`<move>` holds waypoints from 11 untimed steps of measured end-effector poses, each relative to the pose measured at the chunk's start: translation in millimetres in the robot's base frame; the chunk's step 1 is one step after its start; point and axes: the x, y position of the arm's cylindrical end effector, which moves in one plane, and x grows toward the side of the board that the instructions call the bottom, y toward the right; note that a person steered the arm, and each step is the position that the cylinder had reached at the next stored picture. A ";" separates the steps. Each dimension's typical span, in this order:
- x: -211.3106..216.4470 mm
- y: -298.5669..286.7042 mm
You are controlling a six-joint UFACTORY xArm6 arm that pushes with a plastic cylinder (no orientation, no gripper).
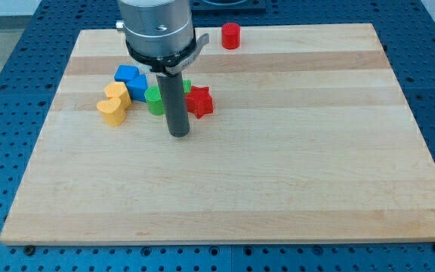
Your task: Slide red star towards red circle
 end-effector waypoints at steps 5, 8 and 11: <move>-40.8 27.0; -76.2 48.3; -112.5 61.8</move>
